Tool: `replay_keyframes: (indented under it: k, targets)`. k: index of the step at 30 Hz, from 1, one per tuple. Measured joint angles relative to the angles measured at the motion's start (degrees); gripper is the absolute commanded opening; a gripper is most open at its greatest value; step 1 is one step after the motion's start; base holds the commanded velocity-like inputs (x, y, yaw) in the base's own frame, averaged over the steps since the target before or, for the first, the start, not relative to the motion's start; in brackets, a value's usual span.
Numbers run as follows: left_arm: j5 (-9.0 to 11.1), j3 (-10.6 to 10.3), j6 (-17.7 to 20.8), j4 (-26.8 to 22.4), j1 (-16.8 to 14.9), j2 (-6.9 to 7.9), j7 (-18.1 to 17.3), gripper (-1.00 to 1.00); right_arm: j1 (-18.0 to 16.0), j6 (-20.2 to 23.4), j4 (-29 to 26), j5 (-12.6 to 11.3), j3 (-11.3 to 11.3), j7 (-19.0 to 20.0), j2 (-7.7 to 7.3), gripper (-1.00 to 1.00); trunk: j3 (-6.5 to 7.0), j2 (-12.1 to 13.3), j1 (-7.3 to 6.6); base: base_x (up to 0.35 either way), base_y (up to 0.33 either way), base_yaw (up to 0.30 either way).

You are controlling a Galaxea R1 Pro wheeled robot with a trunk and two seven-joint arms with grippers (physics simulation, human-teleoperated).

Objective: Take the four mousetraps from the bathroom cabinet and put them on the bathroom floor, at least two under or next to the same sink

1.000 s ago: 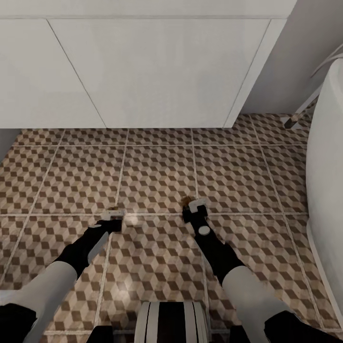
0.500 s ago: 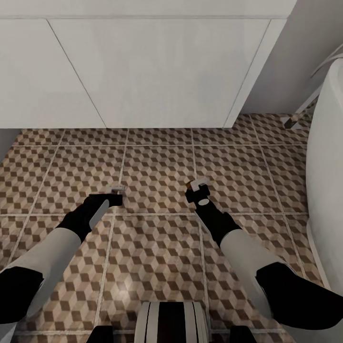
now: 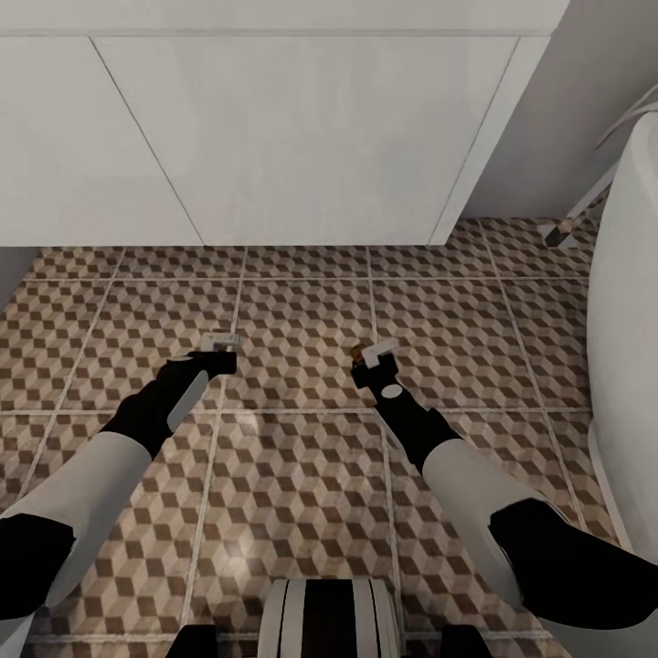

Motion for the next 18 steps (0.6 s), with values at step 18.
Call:
replay_keyframes:
  k: [18]
  targets:
    - [0.0, 0.0, 0.1, -0.3, 0.1, 0.25, 0.2, -1.0, 0.0, -0.2, -1.0, 0.1, 0.0, 0.2, 0.0, -1.0, -1.79, -0.1, 0.16, 0.0, 0.0, 0.0]
